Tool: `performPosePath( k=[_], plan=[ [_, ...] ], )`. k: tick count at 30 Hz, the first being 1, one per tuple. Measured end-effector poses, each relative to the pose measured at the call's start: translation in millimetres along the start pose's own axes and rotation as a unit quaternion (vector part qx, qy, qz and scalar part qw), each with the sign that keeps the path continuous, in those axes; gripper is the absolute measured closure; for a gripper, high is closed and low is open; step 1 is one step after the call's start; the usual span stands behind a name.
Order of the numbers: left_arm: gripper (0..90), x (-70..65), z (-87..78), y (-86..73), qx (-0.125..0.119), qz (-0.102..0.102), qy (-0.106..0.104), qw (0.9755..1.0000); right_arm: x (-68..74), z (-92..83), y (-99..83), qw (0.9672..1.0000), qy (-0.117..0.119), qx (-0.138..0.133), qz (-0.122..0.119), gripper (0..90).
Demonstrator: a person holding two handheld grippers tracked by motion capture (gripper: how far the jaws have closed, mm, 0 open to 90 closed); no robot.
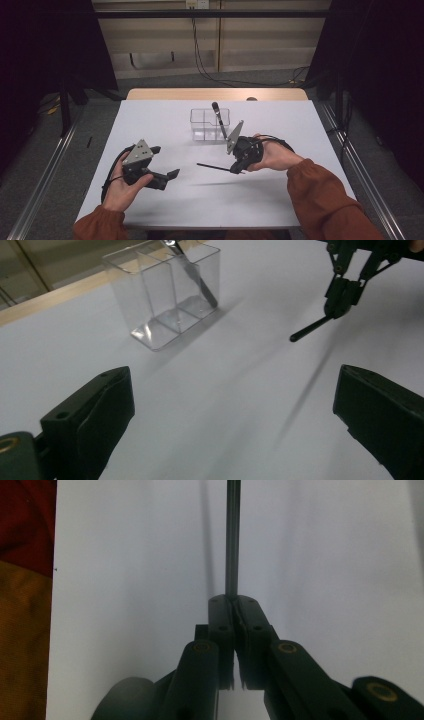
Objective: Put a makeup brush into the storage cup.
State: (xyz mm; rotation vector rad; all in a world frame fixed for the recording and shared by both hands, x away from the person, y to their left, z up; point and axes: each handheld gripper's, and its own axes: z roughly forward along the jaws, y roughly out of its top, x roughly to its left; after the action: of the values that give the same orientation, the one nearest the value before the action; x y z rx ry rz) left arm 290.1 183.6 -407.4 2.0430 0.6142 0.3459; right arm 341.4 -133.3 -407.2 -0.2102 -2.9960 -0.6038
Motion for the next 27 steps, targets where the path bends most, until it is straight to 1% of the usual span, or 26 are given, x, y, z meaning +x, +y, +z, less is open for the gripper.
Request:
performPosePath(
  k=[3, 4, 5, 6, 8, 9, 10, 13, 14, 17, 18, 19, 20, 21, 24, 25, 27],
  plan=[
    [3.1, -4.4, 4.4, 5.2, 0.011, 0.014, -0.011, 0.9998, 0.3, -0.1, 2.3, 0.9999, -0.001, 0.011, -0.002, 86.8],
    [3.1, -5.9, 5.9, 6.9, 0.012, 0.013, -0.016, 0.9997, 0.6, 0.4, 3.4, 0.9998, -0.002, 0.017, -0.003, 86.9],
    [3.1, -6.4, 6.7, 8.9, 0.015, 0.021, -0.015, 0.9996, 0.7, 1.0, 4.4, 0.9997, -0.002, 0.023, -0.007, 86.9],
    [3.1, -7.7, 7.7, 10.4, 0.017, 0.021, -0.015, 0.9995, 1.2, 1.6, 5.2, 0.9995, -0.002, 0.029, -0.009, 86.8],
    [3.4, -8.8, 9.3, 14.1, 0.024, 0.029, -0.02, 0.9991, 2.4, 2.5, 7.3, 0.9993, -0.004, 0.034, -0.016, 86.8],
    [3.4, -10.2, 10.4, 16.6, 0.029, 0.032, -0.022, 0.9988, 3.9, 2.4, 8.6, 0.9992, -0.006, 0.038, -0.014, 86.8],
    [3.4, -10.5, 10.9, 18.3, 0.031, 0.037, -0.024, 0.9985, 4.1, 3.0, 9.7, 0.999, -0.004, 0.039, -0.021, 86.8],
    [3.4, -12.3, 13.1, 25.9, 0.043, 0.048, -0.028, 0.9976, 6.0, 3.7, 12.2, 0.9985, -0.005, 0.051, -0.02, 86.9],
    [3.4, -13.2, 14.2, 28.6, 0.047, 0.053, -0.033, 0.9969, 5.9, 4.4, 13.1, 0.9981, -0.007, 0.054, -0.028, 86.8],
    [3.3, -15.6, 18.7, 36.1, 0.067, 0.067, -0.049, 0.9943, 8.8, 4.6, 16.4, 0.9968, -0.008, 0.074, -0.031, 86.8],
    [3.3, -17.0, 21.6, 38.3, 0.071, 0.068, -0.054, 0.9937, 9.7, 4.7, 17.1, 0.9968, -0.007, 0.073, -0.032, 86.8],
    [3.3, -17.1, 23.6, 39.7, 0.077, 0.069, -0.059, 0.9929, 9.0, 5.0, 17.9, 0.9968, -0.007, 0.069, -0.039, 86.8],
    [3.3, -18.3, 26.4, 41.1, 0.084, 0.067, -0.066, 0.992, 9.5, 5.5, 18.3, 0.9969, -0.006, 0.069, -0.037, 86.8],
    [3.6, -19.6, 29.2, 42.6, 0.093, 0.07, -0.077, 0.9902, 9.6, 6.1, 19.0, 0.9968, -0.006, 0.07, -0.038, 86.8],
    [3.8, -22.1, 35.1, 44.4, 0.103, 0.08, -0.085, 0.9878, 10.1, 8.7, 20.5, 0.9964, -0.005, 0.074, -0.041, 86.8],
    [4.3, -22.2, 36.8, 45.3, 0.109, 0.082, -0.091, 0.9865, 9.9, 9.1, 20.8, 0.9963, -0.004, 0.074, -0.042, 86.8],
    [4.3, -23.0, 40.4, 46.6, 0.114, 0.085, -0.094, 0.9853, 9.8, 9.0, 21.2, 0.9961, -0.003, 0.076, -0.045, 86.8]
  ],
)
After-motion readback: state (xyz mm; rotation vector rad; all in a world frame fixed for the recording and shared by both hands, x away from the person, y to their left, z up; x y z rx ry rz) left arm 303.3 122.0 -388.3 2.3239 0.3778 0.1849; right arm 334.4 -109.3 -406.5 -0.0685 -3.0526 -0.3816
